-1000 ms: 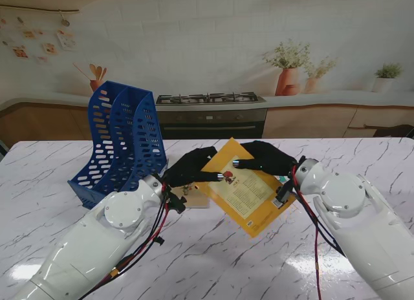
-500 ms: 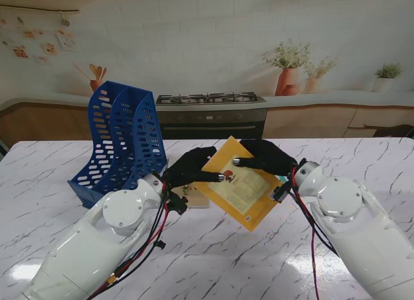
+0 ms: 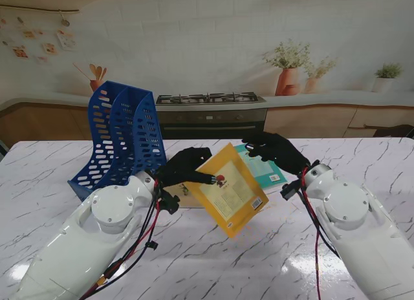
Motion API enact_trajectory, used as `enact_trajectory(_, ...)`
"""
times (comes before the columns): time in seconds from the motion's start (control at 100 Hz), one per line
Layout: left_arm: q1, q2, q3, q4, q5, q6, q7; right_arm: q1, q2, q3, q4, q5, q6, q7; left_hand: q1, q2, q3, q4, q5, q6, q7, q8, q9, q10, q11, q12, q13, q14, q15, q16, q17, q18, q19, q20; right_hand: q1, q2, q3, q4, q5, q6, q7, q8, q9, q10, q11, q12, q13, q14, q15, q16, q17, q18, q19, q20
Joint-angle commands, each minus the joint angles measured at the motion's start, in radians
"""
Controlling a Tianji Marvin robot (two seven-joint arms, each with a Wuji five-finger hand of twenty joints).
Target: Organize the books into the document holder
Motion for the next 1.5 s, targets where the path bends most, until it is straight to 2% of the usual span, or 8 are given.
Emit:
enact_trajectory(0.0,0.004,0.002,-0.012,-0.022,0.017,-0.019,0.005,-0.022,-0.010,0.003,0.005,0.001,0.012,-0.005,0.145,0.023,0.180,0.073,0.040,-0.131,0.060,0.024,0.035,-0.079,0.004,0.023,0.072,-0.098,0.009,-0.010,0.009,-0.139,0.093,-0.011,-0.011,0.021,-0.026,0.042,-0.015,-0.009,-0.022,0.015,-0.031,-0.021,-0.017,-0.011,-0.020,0.004,-0.024,-0.012,-0.027,0.106,-0.020,-0.011)
enact_trajectory(0.31,0.059,0.017,-0.117,-0.153,0.127,0.099,0.016,-0.055,-0.015,0.013,0.030,-0.015,0.019,-0.034,0.136,0.016,0.189,0.072,0.046,-0.138,0.056,0.033,0.042,-0.081,0.001,0.023,0.073,-0.097,0.020,-0.011,0.011,-0.143,0.106,-0.009,-0.006,0.019,-0.053,0.044,0.001,-0.019,-0.016,0.013,-0.014,-0.039,-0.020,-0.018,-0.012,0.001,-0.036,-0.006,-0.030,0.110,-0.045,-0.012)
enact_trajectory(0.49,0.108,0.030,-0.200,-0.258,0.203,0.182,0.003,-0.053,-0.018,0.003,0.057,-0.005,0.014,-0.038,0.132,0.014,0.196,0.073,0.047,-0.138,0.053,0.040,0.044,-0.086,0.001,0.025,0.072,-0.088,0.039,-0.008,0.014,-0.140,0.132,0.004,-0.006,0.012,-0.055,0.045,0.013,-0.024,-0.011,0.011,-0.002,-0.041,-0.021,-0.022,-0.002,0.000,-0.036,-0.004,-0.028,0.115,-0.048,-0.009)
enact_trajectory(0.85,0.194,0.048,-0.331,-0.423,0.318,0.294,-0.029,-0.038,-0.021,-0.029,0.090,0.009,-0.002,-0.038,0.129,0.014,0.198,0.079,0.047,-0.138,0.051,0.044,0.046,-0.084,0.001,0.027,0.073,-0.086,0.057,-0.005,0.017,-0.148,0.151,0.017,-0.017,0.006,-0.039,0.044,0.016,-0.026,-0.008,0.007,0.006,-0.045,-0.028,-0.029,0.000,0.002,-0.038,-0.003,-0.030,0.119,-0.046,-0.007)
enact_trajectory(1.11,0.224,0.058,-0.413,-0.496,0.369,0.362,-0.059,-0.041,-0.019,-0.032,0.096,0.013,-0.007,-0.030,0.128,0.014,0.195,0.083,0.047,-0.138,0.051,0.045,0.046,-0.085,0.000,0.027,0.072,-0.084,0.065,-0.004,0.017,-0.148,0.156,0.022,-0.015,0.004,-0.035,0.042,0.010,-0.022,-0.011,0.004,-0.001,-0.045,-0.034,-0.031,-0.015,-0.003,-0.049,-0.005,-0.041,0.115,-0.059,-0.012)
enact_trajectory(1.49,0.279,0.069,-0.513,-0.554,0.444,0.408,-0.095,-0.031,-0.021,-0.048,0.108,0.036,0.003,-0.018,0.120,0.010,0.200,0.089,0.047,-0.138,0.050,0.045,0.052,-0.092,0.000,0.027,0.073,-0.087,0.075,-0.005,0.018,-0.158,0.162,0.028,-0.002,0.007,-0.050,0.042,0.008,-0.020,-0.010,0.004,-0.009,-0.044,-0.032,-0.029,-0.023,-0.007,-0.056,-0.005,-0.049,0.108,-0.078,-0.016)
